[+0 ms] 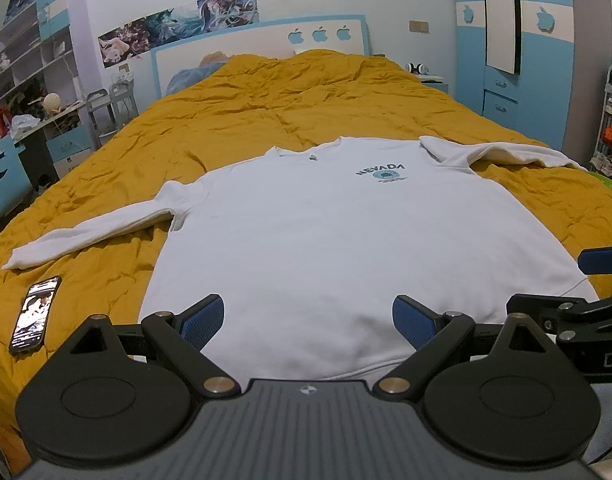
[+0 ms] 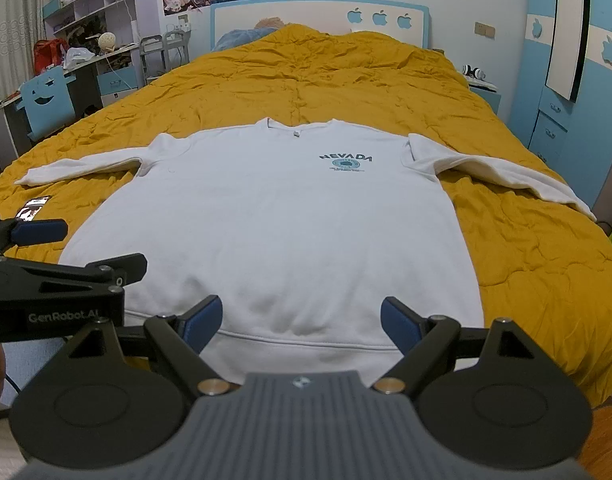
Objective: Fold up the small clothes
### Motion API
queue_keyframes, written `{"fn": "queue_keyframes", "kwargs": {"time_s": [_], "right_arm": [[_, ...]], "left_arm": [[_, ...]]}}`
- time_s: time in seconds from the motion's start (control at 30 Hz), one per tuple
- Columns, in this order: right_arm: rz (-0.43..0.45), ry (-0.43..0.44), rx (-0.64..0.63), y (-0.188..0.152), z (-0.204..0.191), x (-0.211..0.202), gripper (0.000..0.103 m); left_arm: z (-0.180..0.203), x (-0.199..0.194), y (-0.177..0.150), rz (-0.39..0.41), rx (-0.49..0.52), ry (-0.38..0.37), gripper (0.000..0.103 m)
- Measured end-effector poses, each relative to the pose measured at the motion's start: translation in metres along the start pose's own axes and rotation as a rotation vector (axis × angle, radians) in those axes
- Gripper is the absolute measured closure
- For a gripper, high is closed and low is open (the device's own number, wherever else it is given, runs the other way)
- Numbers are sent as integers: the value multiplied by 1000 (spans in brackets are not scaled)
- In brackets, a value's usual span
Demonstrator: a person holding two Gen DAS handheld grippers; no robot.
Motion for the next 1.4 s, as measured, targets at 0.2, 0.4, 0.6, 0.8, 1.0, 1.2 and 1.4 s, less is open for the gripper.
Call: {"fn": "queue_keyframes", "kwargs": {"time_s": [0.2, 0.4, 0.6, 0.8, 1.0, 1.2, 1.4], "right_arm": [[-1, 0, 1, 0, 0, 0, 21], [-1, 0, 1, 0, 0, 0, 21], [-2, 1, 1, 0, 0, 0, 21], [-2, 1, 1, 0, 0, 0, 21], [-3, 1, 2, 0, 0, 0, 21], [-3, 0, 2, 0, 0, 1, 21], [-4, 1, 3, 0, 0, 1, 21]], "left_arm": [[2, 2, 1, -2, 2, 2, 0], [6, 2, 3, -3, 3, 1, 0], [8, 2, 4, -5, 5, -1, 0], [8, 2, 4, -5, 5, -2, 0], [10, 4, 4, -6, 6, -3, 0], [10, 4, 4, -8, 5, -3, 0], [10, 5, 3, -9, 5, -6, 0]]}}
Point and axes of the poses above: each gripper's, at about its wrist camera, not at the fingertips, and x roughly the way its jaws point, z to its right, y to its top, the point moved 4 cm from there along x, roughly the way its jaws point, and after that the axes turned 14 degrees about x, right-handed, at the moved point
